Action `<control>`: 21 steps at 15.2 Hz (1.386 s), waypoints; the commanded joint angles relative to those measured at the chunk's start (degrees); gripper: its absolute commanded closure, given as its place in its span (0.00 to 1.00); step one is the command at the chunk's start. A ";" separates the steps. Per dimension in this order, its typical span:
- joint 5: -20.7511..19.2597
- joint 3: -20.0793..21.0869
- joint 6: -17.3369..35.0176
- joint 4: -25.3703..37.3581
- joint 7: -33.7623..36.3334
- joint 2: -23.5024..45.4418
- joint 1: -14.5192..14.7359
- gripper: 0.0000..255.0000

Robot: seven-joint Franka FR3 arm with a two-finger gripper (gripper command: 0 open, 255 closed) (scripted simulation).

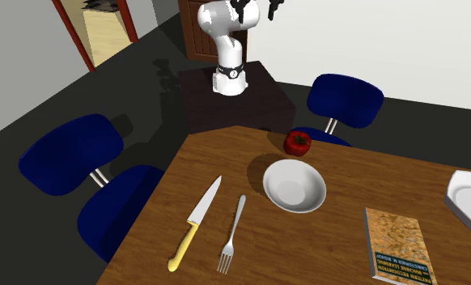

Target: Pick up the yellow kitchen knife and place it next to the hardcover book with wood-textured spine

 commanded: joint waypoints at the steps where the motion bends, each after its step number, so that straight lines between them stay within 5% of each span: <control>1: 0.00 0.00 0.00 0.00 0.00 0.00 0.00 0.00; 11: -2.31 -3.94 19.28 -1.46 -0.85 16.32 -3.35 0.00; 21: -1.88 -7.91 34.91 4.80 -2.27 36.70 -5.77 0.00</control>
